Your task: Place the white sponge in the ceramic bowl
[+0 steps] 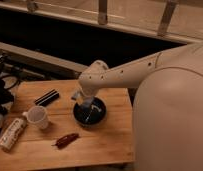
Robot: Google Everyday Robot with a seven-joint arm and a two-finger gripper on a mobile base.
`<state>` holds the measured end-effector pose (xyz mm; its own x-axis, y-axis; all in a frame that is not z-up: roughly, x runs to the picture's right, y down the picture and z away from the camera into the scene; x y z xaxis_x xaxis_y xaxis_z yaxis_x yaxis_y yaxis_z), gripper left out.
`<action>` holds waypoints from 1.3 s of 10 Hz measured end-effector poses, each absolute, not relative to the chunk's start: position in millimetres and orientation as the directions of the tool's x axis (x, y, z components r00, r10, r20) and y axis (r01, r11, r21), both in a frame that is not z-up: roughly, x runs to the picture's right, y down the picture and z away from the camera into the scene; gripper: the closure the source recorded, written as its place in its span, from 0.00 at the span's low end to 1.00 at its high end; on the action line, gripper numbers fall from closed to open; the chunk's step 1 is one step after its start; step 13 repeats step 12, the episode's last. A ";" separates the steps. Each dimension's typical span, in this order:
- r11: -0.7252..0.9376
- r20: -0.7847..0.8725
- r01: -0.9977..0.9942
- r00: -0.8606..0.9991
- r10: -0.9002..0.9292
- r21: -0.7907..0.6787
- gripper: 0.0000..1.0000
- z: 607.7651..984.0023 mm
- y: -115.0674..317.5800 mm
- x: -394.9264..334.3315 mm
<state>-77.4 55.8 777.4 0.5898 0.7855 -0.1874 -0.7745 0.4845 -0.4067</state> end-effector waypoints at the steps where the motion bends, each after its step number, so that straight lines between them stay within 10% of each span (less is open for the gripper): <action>1: 0.481 -0.189 -0.778 0.585 0.788 -0.404 0.33 780.5 60.5 -71.4; 13: 0.507 -0.171 -0.756 0.611 0.773 -0.413 0.15 779.6 58.0 -88.0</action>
